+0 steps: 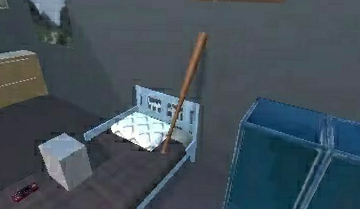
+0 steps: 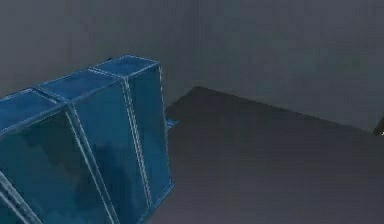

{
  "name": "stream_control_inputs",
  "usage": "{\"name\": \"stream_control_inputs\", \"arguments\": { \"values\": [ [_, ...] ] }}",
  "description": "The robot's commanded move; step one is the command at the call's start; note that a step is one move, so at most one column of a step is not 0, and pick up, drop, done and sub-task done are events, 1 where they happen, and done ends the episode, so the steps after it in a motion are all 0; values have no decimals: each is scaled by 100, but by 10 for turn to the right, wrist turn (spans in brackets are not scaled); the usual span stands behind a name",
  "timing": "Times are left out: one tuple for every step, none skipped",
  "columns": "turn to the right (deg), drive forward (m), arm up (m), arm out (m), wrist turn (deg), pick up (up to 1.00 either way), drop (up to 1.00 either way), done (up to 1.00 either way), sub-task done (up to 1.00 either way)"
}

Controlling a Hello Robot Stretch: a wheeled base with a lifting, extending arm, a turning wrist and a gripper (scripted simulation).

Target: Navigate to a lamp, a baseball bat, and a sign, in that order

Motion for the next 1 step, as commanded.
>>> {"name": "stream_control_inputs", "arguments": {
  "values": [
    [450,0,0,0,0,0,0,0,0]
  ]
}}
